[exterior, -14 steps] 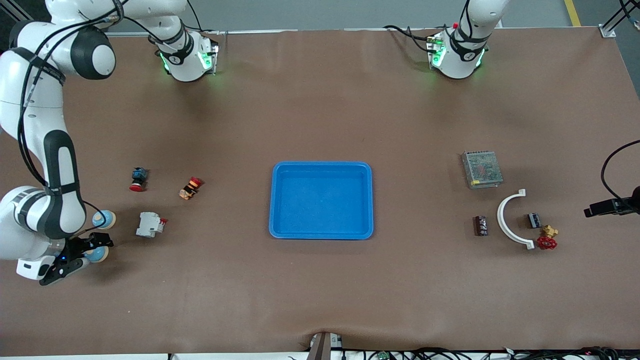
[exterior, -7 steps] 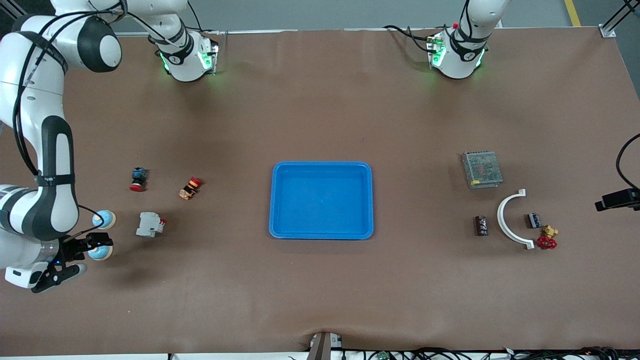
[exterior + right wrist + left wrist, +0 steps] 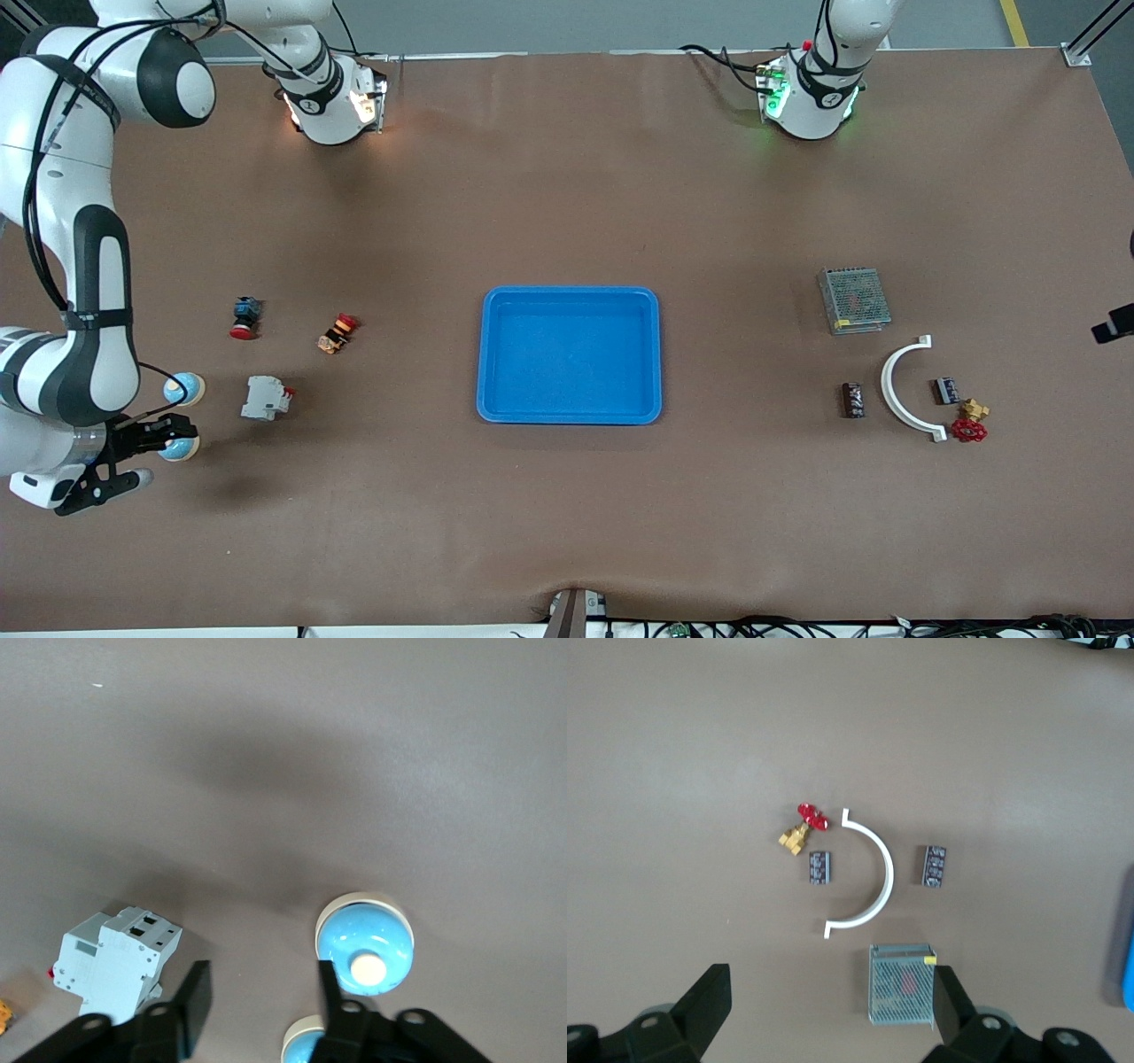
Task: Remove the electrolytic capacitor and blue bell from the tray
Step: 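Lower the bell beside the first bell while the left gripper retracts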
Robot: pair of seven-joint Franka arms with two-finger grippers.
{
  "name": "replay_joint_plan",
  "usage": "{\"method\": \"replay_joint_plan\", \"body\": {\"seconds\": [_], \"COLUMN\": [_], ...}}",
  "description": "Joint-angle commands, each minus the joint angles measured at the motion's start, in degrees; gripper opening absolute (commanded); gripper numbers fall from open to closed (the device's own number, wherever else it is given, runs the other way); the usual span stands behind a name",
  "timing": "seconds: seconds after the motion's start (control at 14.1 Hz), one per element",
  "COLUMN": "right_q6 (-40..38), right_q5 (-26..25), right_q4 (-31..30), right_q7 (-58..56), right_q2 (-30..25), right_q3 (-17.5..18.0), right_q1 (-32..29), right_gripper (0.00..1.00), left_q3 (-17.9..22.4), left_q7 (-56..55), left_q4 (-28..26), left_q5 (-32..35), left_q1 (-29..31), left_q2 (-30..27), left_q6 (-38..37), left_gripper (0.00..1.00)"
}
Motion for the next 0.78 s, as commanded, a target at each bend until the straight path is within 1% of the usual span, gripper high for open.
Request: {"method": "replay_joint_plan", "body": {"seconds": [0.0,0.07,0.14,0.21,0.28,0.35,0.43,0.5,0.64,0.71], "right_q6": [0.4,1.5,3.0,4.9,6.2,6.7,7.0,7.7,10.4,10.6], "right_q5": [1.1,1.6,1.8,1.8,1.8,1.8,1.8,1.9,1.8,1.9], "right_q4": [-1.7,-2.5,-4.0,-5.4,-6.2,-6.5,-6.7,-7.1,-8.8,-8.9], "right_q7": [2.0,1.9,1.9,1.9,1.9,1.9,1.7,1.6,1.1,1.1], "right_q2": [-0.1,-0.1,-0.3,-0.3,-0.5,-0.5,-0.5,-0.4,-0.5,-0.5], "right_q3": [0.4,0.4,0.4,0.5,0.5,0.5,0.5,0.5,0.5,0.5], "right_q1": [-0.7,-0.8,-0.8,-1.2,-1.4,-1.5,-1.6,-1.7,-1.9,-1.9], "right_gripper": [0.00,0.00,0.00,0.00,0.00,0.00,0.00,0.00,0.00,0.00], "left_q3": [0.5,1.3,3.2,6.8,11.9,18.6,24.6,28.3,31.4,34.2], "left_q7": [0.1,0.4,0.5,0.5,0.6,1.1,1.3,1.3,0.7,0.4], "left_q4": [-0.7,-1.1,-1.6,-1.5,-1.5,-1.9,-2.3,-2.7,-2.4,-2.3], "left_q5": [-2.0,-2.1,-2.4,-4.9,-8.8,-13.3,-16.3,-17.3,-17.4,-17.4], "left_q1": [0.9,0.7,-0.5,-3.5,-6.9,-11.9,-16.6,-20.0,-24.2,-27.7], "left_q2": [-5.7,-7.8,-9.1,-9.9,-12.0,-14.3,-15.7,-16.1,-16.1,-16.2], "left_q6": [-2.9,-2.9,-3.2,-3.9,-4.2,-4.2,-4.2,-4.2,-4.2,-4.2], "left_gripper": [1.00,1.00,1.00,1.00,1.00,1.00,1.00,1.00,1.00,1.00]}}
